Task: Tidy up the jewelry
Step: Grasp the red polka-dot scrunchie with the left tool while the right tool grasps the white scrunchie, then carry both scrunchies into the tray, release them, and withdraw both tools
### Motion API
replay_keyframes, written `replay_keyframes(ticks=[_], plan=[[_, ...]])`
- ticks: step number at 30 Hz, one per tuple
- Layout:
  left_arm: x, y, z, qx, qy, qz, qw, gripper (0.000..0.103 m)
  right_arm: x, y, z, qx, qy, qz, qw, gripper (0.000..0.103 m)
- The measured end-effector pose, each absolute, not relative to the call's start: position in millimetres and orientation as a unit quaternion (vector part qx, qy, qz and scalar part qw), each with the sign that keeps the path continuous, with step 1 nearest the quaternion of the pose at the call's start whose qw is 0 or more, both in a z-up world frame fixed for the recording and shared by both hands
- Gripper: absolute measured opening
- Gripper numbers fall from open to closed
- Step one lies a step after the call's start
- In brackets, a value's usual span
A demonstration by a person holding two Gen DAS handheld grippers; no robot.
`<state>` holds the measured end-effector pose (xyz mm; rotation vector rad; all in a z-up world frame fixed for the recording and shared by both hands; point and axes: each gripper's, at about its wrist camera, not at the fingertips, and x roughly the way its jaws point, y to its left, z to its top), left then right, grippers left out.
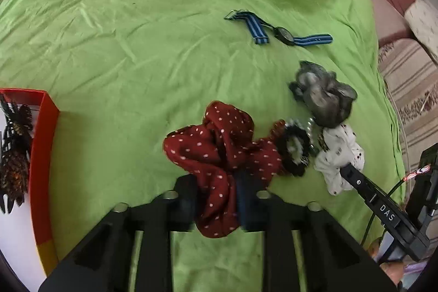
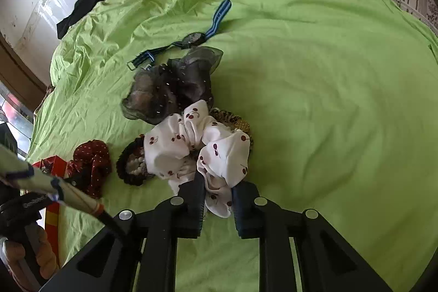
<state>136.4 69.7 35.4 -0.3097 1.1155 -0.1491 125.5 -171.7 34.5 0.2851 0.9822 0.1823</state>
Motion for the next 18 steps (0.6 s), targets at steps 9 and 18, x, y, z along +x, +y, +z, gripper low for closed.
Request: replay_keyframes(ticks=[9, 18], plan=[[66, 55, 87, -0.123, 0.5, -0.099, 0.852, 0.01, 60, -171, 69, 0.13, 0.452, 0.11, 0.875, 0.012], [-47, 56, 121, -0.137, 0.469, -0.112, 0.865, 0.011, -40, -169, 91, 0.128, 0.437, 0.138, 0.879, 0.012]])
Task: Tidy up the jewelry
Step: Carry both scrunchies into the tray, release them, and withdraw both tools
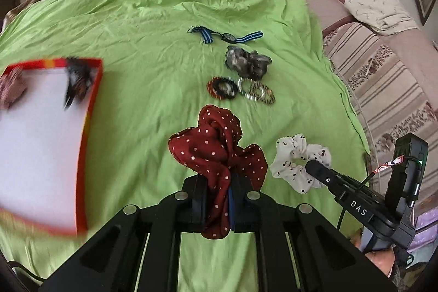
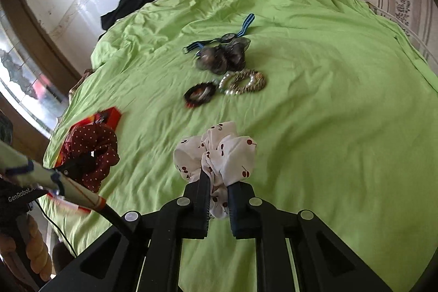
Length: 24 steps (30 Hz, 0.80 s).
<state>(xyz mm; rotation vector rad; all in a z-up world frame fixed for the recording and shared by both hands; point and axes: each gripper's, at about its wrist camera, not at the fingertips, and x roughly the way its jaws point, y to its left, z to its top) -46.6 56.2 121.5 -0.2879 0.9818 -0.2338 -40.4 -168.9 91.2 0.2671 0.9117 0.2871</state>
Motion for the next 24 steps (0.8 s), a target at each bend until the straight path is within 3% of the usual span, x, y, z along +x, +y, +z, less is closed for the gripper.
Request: replay_keyframes(ticks=[9, 24], plan=[[-111, 88, 131, -0.138, 0.444, -0.076, 0.882, 0.011, -87, -134, 108, 0.096, 0.426, 0.165, 0.884, 0.012], [-122, 263, 121, -0.143, 0.444, 0.106, 0.878, 0.011, -73, 5, 132, 0.05, 0.442, 0.294, 0.846, 0.012]])
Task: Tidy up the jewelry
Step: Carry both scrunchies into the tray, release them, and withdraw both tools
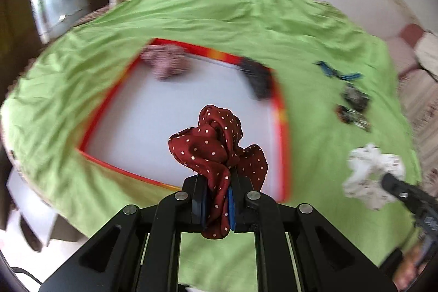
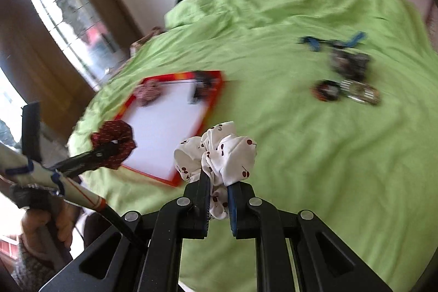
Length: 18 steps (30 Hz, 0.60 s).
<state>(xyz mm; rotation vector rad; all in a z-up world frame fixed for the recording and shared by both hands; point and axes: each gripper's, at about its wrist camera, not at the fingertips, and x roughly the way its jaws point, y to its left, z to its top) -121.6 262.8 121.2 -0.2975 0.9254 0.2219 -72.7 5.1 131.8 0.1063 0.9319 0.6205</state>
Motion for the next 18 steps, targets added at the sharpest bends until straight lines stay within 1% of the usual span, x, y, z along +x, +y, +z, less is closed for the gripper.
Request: replay_keyframes(ticks=[5, 10, 13, 14, 16, 18], plan=[[-109, 334, 95, -0.167, 0.475, 0.164, 0.848, 0.011, -55, 76, 125, 0.048, 0.458, 0.343, 0.819, 0.012], [-107, 364, 75, -0.176, 0.493, 0.184, 0.832, 0.012, -37, 125, 86, 0.052, 0.501, 0.356, 0.787, 0.012], [-112, 371, 72, -0.192, 0.484, 0.18, 0.835, 0.016, -36, 137, 65, 0.04, 0.52, 0.347, 0.78, 0.012], [-114, 371, 73, -0.194, 0.479, 0.179, 0.837, 0.019, -37, 140, 61, 0.033, 0.523, 0.344, 0.779, 0.016], [-118, 370, 77, -0.195, 0.474, 0.179, 0.84, 0.023, -41, 142, 58, 0.015, 0.519, 0.335, 0.787, 0.02], [-125, 367, 84, -0.201, 0.463, 0.179, 0.845, 0.028, -46, 143, 63, -0.001, 0.507, 0.337, 0.793, 0.042]])
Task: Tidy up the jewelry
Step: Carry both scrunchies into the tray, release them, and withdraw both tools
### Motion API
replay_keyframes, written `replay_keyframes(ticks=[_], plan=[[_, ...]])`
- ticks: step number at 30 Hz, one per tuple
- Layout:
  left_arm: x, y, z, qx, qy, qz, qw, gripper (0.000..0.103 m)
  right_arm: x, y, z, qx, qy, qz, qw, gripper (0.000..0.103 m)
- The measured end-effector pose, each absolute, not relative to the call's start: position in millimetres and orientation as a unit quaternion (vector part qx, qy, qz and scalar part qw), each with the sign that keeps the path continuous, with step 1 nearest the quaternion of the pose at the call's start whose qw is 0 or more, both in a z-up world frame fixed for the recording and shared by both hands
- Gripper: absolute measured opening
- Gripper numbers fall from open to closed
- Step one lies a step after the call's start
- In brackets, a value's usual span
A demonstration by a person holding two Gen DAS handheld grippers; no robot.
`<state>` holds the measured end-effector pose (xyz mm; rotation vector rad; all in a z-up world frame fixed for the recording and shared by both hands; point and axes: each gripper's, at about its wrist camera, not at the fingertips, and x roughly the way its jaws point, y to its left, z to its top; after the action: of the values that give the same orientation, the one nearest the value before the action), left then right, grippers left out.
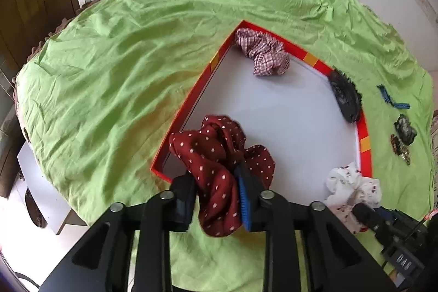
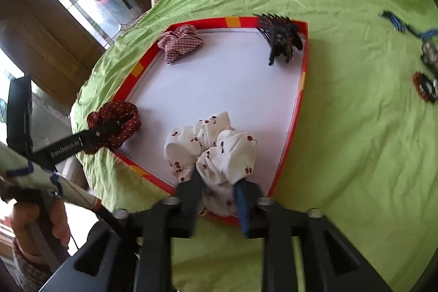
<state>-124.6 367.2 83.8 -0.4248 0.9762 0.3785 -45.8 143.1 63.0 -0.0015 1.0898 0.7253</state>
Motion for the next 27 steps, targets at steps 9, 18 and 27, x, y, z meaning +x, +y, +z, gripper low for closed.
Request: replay_keyframes(ticks=[9, 18, 27], plan=[[-165, 323, 137, -0.178, 0.396, 0.205, 0.877, 0.049, -87, 106, 103, -0.028, 0.441, 0.339, 0.831, 0.067], [-174, 234, 163, -0.089, 0.376, 0.189, 0.903, 0.053, -117, 3, 103, -0.064, 0.4, 0.232, 0.884, 0.069], [-170, 162, 158, -0.048, 0.397, 0.13, 0.907, 0.058, -129, -69, 85, -0.008, 0.412, 0.162, 0.897, 0.07]])
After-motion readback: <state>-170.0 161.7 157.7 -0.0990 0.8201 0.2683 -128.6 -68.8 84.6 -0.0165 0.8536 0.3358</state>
